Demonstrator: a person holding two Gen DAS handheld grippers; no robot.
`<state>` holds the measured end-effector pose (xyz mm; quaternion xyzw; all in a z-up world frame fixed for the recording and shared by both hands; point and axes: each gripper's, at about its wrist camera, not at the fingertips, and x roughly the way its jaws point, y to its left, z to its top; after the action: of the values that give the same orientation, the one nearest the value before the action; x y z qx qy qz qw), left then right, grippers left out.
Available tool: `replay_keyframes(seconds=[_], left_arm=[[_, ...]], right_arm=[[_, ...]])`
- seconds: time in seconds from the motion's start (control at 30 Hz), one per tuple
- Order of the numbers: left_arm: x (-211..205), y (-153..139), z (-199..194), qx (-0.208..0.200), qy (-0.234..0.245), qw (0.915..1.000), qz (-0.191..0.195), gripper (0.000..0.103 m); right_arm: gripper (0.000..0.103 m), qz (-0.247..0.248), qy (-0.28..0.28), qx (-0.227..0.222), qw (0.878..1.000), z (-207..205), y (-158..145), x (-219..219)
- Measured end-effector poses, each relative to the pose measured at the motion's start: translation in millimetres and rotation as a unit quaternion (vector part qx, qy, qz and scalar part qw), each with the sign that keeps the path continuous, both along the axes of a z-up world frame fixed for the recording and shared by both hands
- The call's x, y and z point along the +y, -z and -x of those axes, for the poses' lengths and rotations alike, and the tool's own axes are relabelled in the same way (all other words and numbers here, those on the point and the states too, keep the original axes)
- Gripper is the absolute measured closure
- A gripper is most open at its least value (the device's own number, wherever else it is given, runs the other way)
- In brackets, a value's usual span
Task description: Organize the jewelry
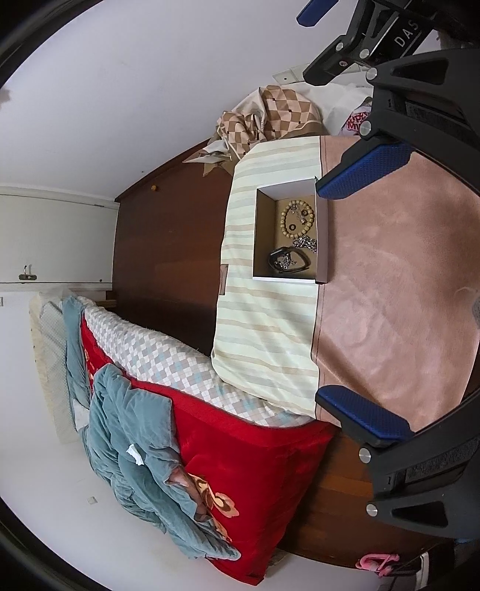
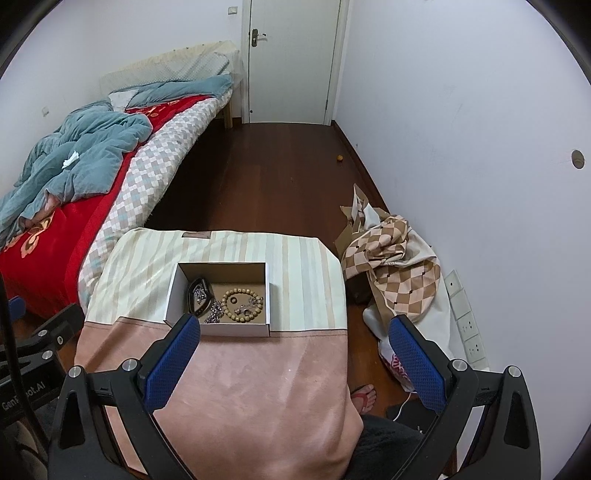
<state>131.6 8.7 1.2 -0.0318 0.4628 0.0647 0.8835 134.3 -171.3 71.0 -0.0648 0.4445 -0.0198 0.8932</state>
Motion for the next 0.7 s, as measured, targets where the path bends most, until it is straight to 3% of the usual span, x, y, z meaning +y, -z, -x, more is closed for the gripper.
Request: replay_keyframes(seconds=[0.7], left_arm=[[1.1, 2.7, 1.7, -0.001, 0.0, 1.0, 0.0, 0.0]], right_arm=[[0.0, -0.002, -0.004, 0.005, 1.0, 2.7, 3.2, 0.1]])
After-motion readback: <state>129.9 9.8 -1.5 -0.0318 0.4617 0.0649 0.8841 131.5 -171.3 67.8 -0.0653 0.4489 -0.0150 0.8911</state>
